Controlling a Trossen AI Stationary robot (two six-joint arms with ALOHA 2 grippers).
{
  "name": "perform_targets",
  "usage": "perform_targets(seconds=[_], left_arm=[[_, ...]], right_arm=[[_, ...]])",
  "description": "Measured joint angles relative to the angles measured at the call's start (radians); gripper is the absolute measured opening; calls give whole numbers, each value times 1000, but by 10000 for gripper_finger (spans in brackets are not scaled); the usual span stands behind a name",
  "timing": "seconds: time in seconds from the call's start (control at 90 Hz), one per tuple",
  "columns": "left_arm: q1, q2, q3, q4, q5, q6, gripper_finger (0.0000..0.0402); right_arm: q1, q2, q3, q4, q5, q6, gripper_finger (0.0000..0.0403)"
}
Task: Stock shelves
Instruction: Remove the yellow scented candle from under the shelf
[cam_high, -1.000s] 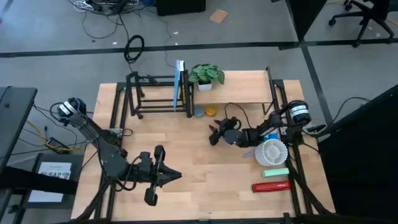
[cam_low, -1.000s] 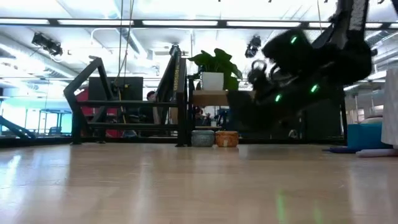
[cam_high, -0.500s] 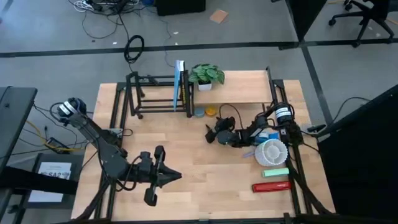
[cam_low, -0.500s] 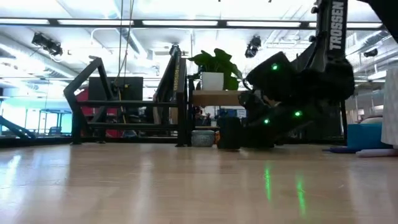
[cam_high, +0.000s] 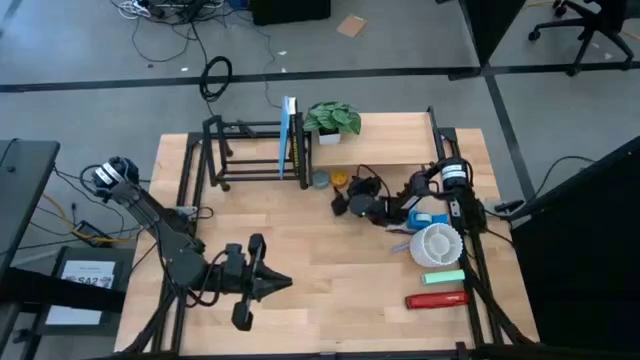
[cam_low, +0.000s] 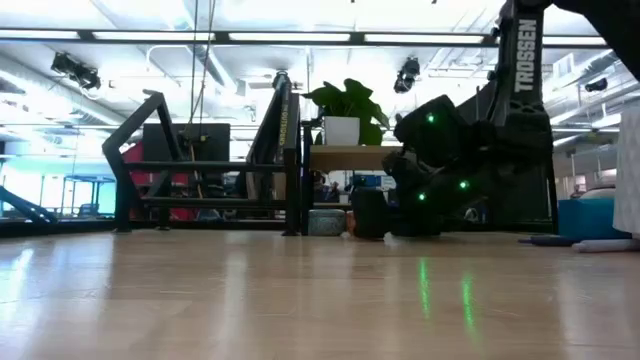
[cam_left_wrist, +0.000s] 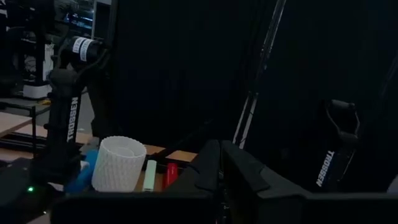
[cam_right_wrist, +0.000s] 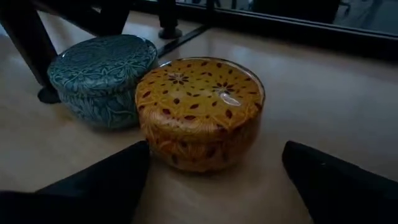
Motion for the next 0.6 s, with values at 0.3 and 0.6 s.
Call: perform_targets(seconds=[0.3, 0.6], left_arm=[[0, 0, 0, 0, 0, 0, 0], [0, 0, 0, 0, 0, 0, 0]], right_arm=[[-51, 0, 0, 44, -88, -95, 348], [-78, -1, 1, 70, -220, -212, 336]])
